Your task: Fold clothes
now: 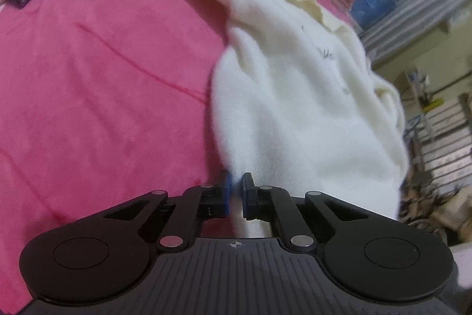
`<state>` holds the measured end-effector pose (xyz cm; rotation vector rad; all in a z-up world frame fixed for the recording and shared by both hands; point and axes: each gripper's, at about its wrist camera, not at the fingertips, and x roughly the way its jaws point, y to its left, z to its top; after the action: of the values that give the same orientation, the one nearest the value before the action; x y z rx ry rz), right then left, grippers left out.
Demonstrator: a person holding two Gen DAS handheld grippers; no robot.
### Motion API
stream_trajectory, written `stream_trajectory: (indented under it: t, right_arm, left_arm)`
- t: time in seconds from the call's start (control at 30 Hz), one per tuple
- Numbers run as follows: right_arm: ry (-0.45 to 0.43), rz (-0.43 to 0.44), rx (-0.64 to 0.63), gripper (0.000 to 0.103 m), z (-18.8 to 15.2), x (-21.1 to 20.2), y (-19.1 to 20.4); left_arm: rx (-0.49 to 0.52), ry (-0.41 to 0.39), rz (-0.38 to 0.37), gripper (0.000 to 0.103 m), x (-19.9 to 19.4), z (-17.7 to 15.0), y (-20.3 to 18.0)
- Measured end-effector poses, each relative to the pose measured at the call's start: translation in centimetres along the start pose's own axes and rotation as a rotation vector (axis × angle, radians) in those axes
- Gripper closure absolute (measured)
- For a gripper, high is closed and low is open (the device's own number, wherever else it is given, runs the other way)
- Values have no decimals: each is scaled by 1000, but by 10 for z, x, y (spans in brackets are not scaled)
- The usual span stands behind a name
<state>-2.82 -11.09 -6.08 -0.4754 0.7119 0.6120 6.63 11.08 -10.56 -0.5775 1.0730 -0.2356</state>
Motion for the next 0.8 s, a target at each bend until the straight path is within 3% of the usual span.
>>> stream_trajectory:
  t: [0.1, 0.2, 0.27, 0.33, 0.4, 0.43, 0.53, 0.67, 0.8]
  right_arm:
    - [-31, -39, 208, 103, 2, -7, -48]
    - [2, -93, 343, 102, -6, 2, -84]
    - [43, -71, 399, 101, -10, 9, -96]
    - [4, -8, 396, 100, -12, 2, -89]
    - [-38, 61, 335, 97, -8, -6, -70]
    - [-55, 98, 293, 91, -5, -9, -58]
    - [-74, 165, 142, 53, 0, -10, -20]
    - [-59, 227, -24, 36, 12, 5, 25]
    - [-98, 161, -158, 21, 20, 15, 53]
  left_arm:
    - [-38, -4, -34, 99, -13, 6, 10]
    - [-58, 31, -52, 99, -9, 9, 19]
    - [-69, 62, -65, 97, -3, 8, 22]
    - [-71, 80, -71, 96, 3, 6, 24]
    - [-73, 98, -70, 89, 8, 3, 25]
    - [-74, 113, -72, 87, 11, 1, 26]
    - [-64, 133, -68, 89, 16, 0, 22]
    - [-146, 150, -149, 92, 8, 5, 19]
    - [-215, 181, -229, 94, 4, 10, 17]
